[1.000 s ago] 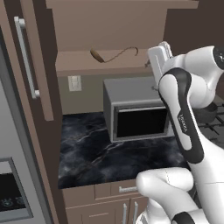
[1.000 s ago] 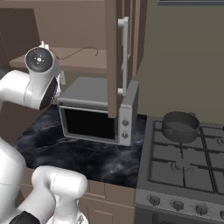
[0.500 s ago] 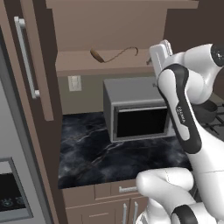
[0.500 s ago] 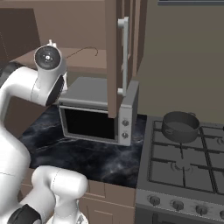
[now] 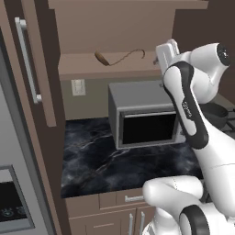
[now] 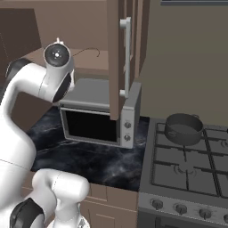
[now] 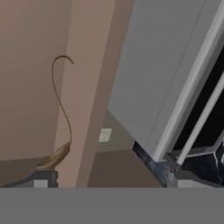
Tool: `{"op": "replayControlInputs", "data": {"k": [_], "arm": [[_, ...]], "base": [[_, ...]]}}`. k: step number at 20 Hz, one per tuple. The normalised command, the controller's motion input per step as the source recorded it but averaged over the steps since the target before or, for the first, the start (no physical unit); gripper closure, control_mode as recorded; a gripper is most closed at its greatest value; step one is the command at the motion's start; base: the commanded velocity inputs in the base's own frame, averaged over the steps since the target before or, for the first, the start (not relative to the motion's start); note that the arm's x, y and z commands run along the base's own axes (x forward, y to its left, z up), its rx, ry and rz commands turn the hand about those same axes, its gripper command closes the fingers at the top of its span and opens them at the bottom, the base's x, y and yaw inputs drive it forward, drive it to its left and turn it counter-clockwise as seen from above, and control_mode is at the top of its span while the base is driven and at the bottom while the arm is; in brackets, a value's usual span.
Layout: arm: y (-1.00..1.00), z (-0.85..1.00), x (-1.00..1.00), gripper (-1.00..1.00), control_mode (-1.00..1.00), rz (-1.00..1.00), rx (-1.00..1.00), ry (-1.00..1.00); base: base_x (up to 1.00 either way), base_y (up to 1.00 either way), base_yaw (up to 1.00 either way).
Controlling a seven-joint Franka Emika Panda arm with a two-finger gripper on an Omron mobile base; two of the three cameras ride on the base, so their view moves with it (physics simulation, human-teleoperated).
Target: Open the cabinet and move the ladle to the pot. Then close the cabinet.
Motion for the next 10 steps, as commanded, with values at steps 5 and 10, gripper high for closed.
{"op": "replayControlInputs", "data": {"k": [5,10], "arm": [[-0.04,0.00,0.24,-1.00,-1.00,0.00,0.00,0.00],[0.00,0.00,0.23,-1.00,-1.00,0.00,0.00,0.00]], "base": [[0.00,0.00,0.00],[0.00,0.00,0.00]]}}
